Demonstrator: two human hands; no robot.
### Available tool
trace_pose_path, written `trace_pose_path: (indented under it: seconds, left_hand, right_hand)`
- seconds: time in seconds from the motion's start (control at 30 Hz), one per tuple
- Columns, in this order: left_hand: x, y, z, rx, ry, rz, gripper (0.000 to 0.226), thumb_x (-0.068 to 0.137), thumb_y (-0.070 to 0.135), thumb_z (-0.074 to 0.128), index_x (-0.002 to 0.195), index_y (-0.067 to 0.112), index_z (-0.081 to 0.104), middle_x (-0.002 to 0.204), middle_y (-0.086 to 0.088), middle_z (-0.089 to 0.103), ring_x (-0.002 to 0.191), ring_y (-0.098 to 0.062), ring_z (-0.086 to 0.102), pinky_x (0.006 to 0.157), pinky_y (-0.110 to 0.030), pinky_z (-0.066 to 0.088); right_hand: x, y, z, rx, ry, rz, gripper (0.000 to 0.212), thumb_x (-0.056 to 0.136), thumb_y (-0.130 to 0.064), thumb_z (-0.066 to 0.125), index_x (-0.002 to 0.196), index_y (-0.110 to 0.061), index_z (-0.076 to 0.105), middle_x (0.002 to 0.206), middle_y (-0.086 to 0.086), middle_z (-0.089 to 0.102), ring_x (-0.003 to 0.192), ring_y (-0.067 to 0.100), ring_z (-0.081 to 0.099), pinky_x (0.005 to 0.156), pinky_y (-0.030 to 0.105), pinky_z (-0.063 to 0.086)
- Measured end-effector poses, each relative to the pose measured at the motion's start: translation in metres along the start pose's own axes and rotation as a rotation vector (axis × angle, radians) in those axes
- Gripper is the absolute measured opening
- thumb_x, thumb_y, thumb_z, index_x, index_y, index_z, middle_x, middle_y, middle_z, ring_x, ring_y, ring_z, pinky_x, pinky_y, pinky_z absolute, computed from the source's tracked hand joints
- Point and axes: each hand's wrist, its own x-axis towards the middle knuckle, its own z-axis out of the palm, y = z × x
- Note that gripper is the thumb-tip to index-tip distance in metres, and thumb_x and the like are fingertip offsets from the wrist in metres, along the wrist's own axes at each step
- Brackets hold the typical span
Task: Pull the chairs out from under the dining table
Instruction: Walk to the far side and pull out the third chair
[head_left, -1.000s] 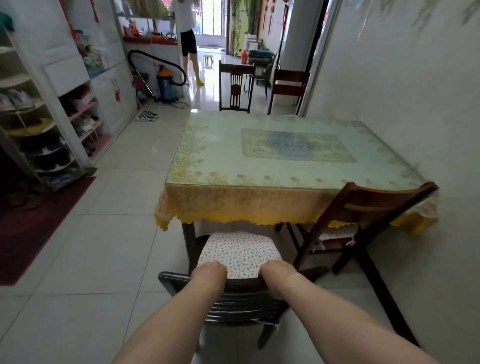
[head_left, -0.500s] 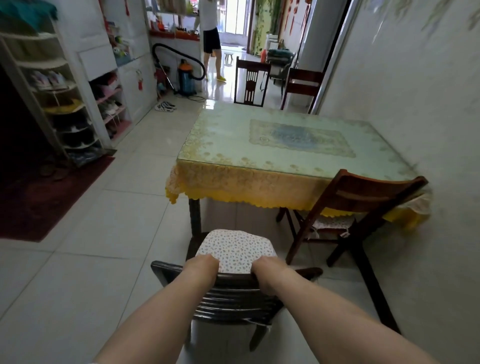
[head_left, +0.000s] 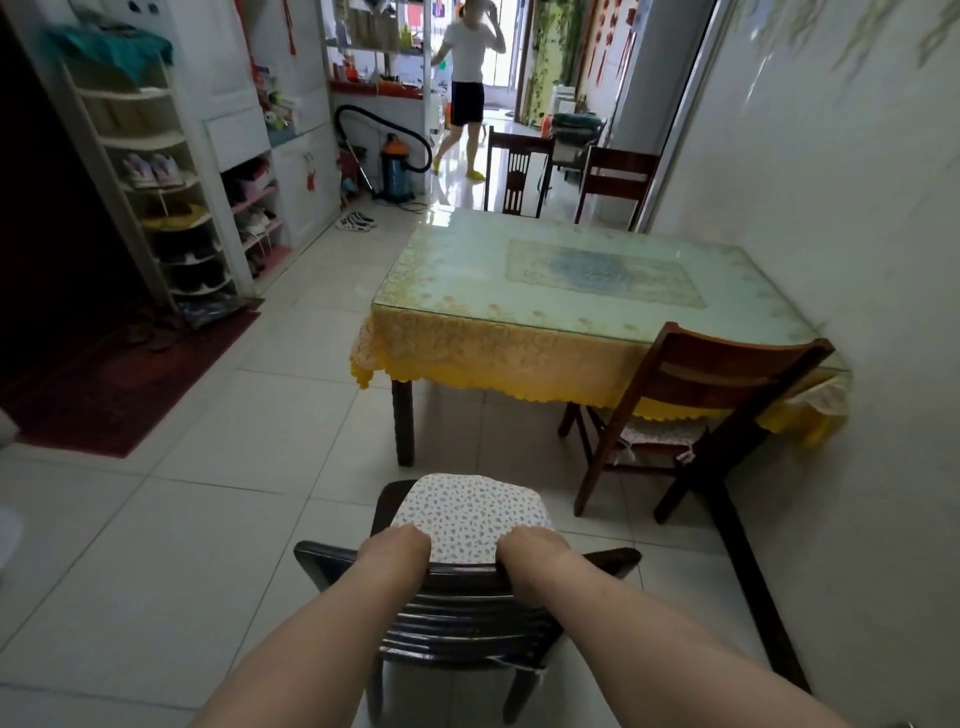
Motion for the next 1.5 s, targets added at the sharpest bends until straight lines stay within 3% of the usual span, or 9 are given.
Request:
trace_pose_path:
  seconds: [0.23, 0.9, 1.5]
  left_hand:
    - [-0.034, -0.003, 0.028, 0.019, 0.003, 0.025, 0.03, 0.092, 0.003, 0.052, 0.12, 0.006, 0.059, 0.125, -0.012, 0.056, 0.111, -0.027, 0.057, 0.085, -0.032, 0.046]
    - [-0.159, -0.026, 0.124, 0.074, 0.047, 0.111, 0.032, 0.093, 0.001, 0.048, 0.124, 0.005, 0.056, 0.129, -0.013, 0.053, 0.116, -0.03, 0.055, 0.092, -0.036, 0.048]
    - [-0.188, -0.024, 0.162, 0.077, 0.076, 0.085, 0.032, 0.091, -0.001, 0.049, 0.121, 0.005, 0.058, 0.125, -0.012, 0.056, 0.113, -0.029, 0.057, 0.087, -0.036, 0.048]
  right_hand:
    - [-0.04, -0.026, 0.015, -0.001, 0.001, 0.015, 0.035, 0.091, -0.006, 0.057, 0.126, -0.009, 0.058, 0.125, 0.014, 0.056, 0.111, 0.032, 0.055, 0.091, 0.041, 0.051]
    - [-0.154, -0.126, 0.086, 0.041, -0.009, 0.052, 0.032, 0.089, -0.001, 0.058, 0.12, -0.005, 0.061, 0.122, 0.016, 0.058, 0.109, 0.032, 0.057, 0.086, 0.037, 0.05]
    - [-0.181, -0.149, 0.118, 0.066, 0.023, 0.085, 0.034, 0.088, -0.002, 0.061, 0.121, -0.008, 0.06, 0.12, 0.013, 0.057, 0.108, 0.031, 0.056, 0.085, 0.036, 0.049]
